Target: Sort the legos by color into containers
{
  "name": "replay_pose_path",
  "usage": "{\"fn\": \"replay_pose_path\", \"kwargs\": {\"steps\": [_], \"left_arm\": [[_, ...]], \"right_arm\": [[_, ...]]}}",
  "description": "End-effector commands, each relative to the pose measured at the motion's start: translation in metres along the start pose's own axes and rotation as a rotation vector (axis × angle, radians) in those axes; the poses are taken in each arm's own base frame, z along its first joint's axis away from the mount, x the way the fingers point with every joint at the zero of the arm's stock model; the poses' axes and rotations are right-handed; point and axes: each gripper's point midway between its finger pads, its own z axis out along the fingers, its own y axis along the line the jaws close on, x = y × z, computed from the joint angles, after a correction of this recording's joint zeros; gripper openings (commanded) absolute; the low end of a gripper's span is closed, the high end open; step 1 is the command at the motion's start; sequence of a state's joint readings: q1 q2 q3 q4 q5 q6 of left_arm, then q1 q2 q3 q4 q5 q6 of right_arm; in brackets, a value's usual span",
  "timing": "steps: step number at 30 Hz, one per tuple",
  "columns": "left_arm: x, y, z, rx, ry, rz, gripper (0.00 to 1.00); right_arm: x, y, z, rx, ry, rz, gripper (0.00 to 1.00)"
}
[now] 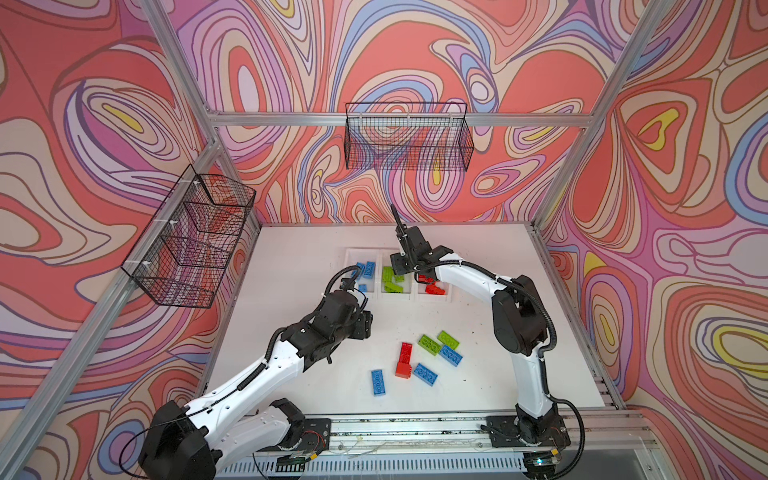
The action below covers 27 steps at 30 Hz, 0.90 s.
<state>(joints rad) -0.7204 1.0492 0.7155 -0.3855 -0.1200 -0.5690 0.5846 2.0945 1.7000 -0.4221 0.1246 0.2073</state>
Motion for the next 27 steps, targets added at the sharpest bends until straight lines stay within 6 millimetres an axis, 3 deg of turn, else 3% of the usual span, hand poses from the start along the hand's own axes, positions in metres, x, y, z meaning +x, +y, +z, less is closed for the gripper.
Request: {"fn": "replay_pose_path", "kwargs": {"steps": [1,8,13,18,20,27], "left_arm": [[0.036,0.012,-0.002,-0.12,0.054,-0.101,0.73],[0.102,-0.013,0.002,-0.189,0.236,-0.155,0.74],[0.134,-0.021,0.0,-0.231,0.322,-0.133,0.75],[0.153,-0.025,0.007,-0.218,0.402,-0.117,0.75],[0.165,-0.024,0.008,-0.213,0.438,-0.119,0.74],[0.177,-0.022,0.015,-0.193,0.461,-0.12,0.66]], "right_arm": [[-0.028,-0.016,-0.033,0.001,-0.098,0.038,0.64],[-0.028,-0.055,-0.064,0.053,-0.162,0.105,0.64],[-0.021,-0.074,-0.076,0.073,-0.186,0.136,0.65],[-0.008,-0.085,-0.072,0.068,-0.167,0.18,0.65],[-0.009,-0.087,-0.081,0.073,-0.179,0.182,0.65],[0.026,-0.095,-0.081,0.089,-0.108,0.209,0.64]]}}
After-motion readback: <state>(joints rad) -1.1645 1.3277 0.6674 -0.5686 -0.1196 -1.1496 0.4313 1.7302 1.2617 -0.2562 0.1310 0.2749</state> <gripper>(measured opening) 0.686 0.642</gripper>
